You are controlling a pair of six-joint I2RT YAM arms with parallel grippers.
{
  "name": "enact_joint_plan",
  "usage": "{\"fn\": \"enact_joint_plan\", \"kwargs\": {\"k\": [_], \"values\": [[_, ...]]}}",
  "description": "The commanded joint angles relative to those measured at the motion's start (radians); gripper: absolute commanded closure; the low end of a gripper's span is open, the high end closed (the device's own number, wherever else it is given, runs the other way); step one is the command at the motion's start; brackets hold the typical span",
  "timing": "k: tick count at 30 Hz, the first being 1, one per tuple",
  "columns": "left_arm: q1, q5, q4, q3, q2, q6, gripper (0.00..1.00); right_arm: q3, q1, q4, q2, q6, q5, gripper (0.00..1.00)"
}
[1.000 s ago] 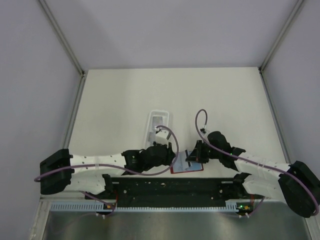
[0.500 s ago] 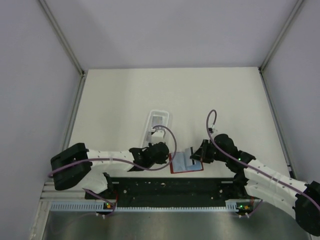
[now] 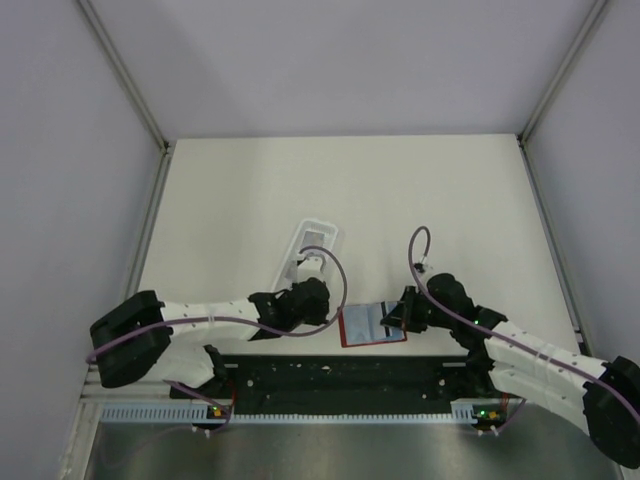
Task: Put the credit cards into the card holder
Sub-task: Insert the credit card into the card slot.
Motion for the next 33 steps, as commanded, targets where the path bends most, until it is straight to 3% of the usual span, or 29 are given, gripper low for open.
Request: {"fn": "enact_joint_plan", "kwargs": {"k": [1,33], "values": [[-0.015,0.077,0.051,-0.006,0.028,0.023,0.99,-0.017,0.007,0.125,0.046,0.017,-0.04,1.0],[-0.052,0.125,0.166,-0.029,0.131,-0.043,1.0,-0.005,0.003,0.195,0.17,0.011,-0.071,1.0]]}}
